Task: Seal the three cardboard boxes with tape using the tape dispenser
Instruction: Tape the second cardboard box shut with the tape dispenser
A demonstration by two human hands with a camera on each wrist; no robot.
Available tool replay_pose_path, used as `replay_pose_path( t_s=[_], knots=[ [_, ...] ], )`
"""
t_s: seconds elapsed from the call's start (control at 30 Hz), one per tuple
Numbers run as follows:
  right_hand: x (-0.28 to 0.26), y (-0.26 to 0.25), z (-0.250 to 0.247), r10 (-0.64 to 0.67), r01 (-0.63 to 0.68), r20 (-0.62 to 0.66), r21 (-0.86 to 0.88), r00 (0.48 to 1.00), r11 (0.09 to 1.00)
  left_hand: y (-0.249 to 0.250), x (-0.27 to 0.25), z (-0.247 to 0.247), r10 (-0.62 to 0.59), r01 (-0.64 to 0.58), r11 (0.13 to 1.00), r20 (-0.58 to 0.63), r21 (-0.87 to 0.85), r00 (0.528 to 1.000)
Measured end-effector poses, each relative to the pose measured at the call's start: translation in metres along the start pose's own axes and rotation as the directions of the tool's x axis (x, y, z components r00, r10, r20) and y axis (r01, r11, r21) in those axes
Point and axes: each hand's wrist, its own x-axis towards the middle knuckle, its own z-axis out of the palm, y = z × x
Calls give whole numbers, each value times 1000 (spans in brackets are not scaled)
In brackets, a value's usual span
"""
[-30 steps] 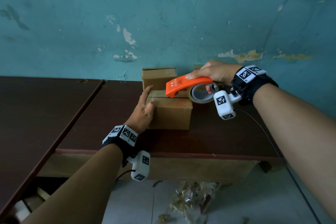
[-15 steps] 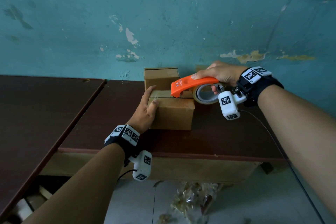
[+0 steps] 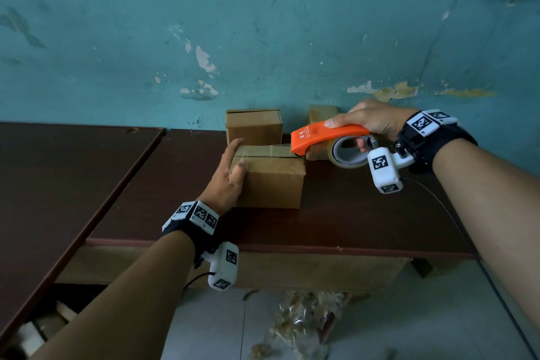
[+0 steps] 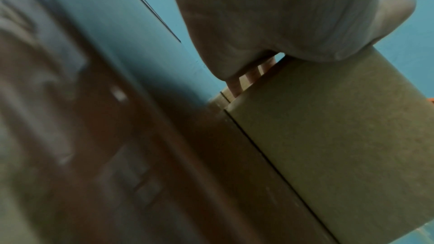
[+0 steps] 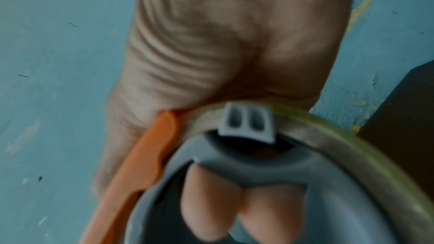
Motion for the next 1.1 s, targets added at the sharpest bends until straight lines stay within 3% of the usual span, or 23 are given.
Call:
replay_pose_path(
  t_s=[1.1],
  knots=[
    [-8,7,-8,3,-5,-20,-60,1000,998,2,-1,-1,-32,32,999,11,6,999]
  ],
)
